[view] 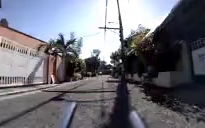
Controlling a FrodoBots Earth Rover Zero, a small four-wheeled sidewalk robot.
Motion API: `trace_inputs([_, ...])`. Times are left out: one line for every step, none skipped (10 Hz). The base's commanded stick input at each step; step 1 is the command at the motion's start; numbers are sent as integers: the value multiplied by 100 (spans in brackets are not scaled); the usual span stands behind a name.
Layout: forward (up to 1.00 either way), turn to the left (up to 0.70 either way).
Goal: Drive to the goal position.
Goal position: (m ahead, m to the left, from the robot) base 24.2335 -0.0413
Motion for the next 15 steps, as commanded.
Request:
trace_inputs([85, 1])
trace_inputs([85, 12])
trace_inputs([85, -6])
trace_inputs([85, -33])
trace_inputs([85, -31])
trace_inputs([85, -30])
trace_inputs([85, -31])
trace_inputs([85, -21])
trace_inputs([85, -22])
trace_inputs([85, -4])
trace_inputs([85, 9])
trace_inputs([85, 2])
trace_inputs([85, 0])
trace_inputs([85, 0])
trace_inputs([85, 0])
